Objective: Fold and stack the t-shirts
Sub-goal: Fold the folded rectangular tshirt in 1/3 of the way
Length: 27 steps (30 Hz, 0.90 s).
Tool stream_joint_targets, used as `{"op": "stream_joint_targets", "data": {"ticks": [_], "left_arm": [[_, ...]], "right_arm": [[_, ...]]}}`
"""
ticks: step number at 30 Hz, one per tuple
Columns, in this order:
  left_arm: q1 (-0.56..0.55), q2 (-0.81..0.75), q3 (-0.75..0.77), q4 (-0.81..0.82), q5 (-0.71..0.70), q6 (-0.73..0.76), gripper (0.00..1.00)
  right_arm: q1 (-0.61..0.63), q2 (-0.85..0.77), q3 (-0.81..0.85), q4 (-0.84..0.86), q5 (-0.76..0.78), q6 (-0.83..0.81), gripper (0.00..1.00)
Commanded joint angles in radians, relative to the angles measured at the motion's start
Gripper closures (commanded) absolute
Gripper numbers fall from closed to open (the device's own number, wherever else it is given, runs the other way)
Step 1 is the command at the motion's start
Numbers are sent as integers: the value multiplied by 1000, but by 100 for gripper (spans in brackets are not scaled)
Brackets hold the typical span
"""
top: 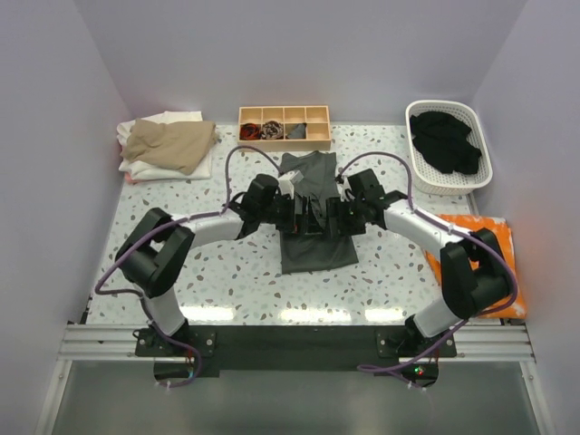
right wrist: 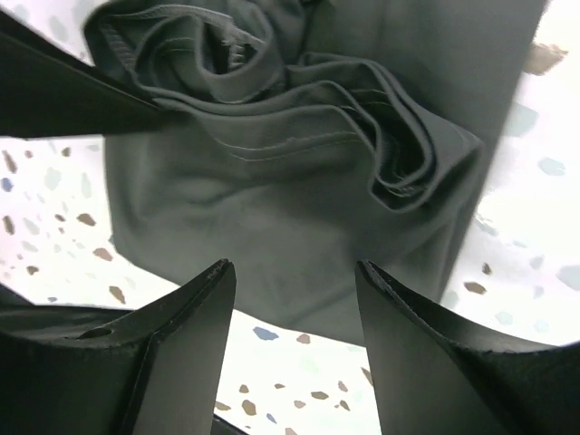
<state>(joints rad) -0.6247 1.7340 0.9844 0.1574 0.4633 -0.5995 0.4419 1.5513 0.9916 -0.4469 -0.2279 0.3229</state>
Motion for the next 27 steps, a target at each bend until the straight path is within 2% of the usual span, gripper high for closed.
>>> {"op": "stream_joint_targets", "data": {"ticks": [1,5,13,17,27], "left_arm": [[0,64,-33,188,144,-71,0],[2,104,-21,203,115,-54,0],[6,144,52,87,-38,50,0],[16,139,59,41,-109,102,0],[31,179,34,-41,-288,193,0]], "right_arm": [[0,27,5,59,-96,18,41],[-2,84,27,96,-61,2,40],[-8,185,120,97,59,-44,40],[-19,213,156,91,142,-67,40],[-60,290,185,106,222,-74,40]]}}
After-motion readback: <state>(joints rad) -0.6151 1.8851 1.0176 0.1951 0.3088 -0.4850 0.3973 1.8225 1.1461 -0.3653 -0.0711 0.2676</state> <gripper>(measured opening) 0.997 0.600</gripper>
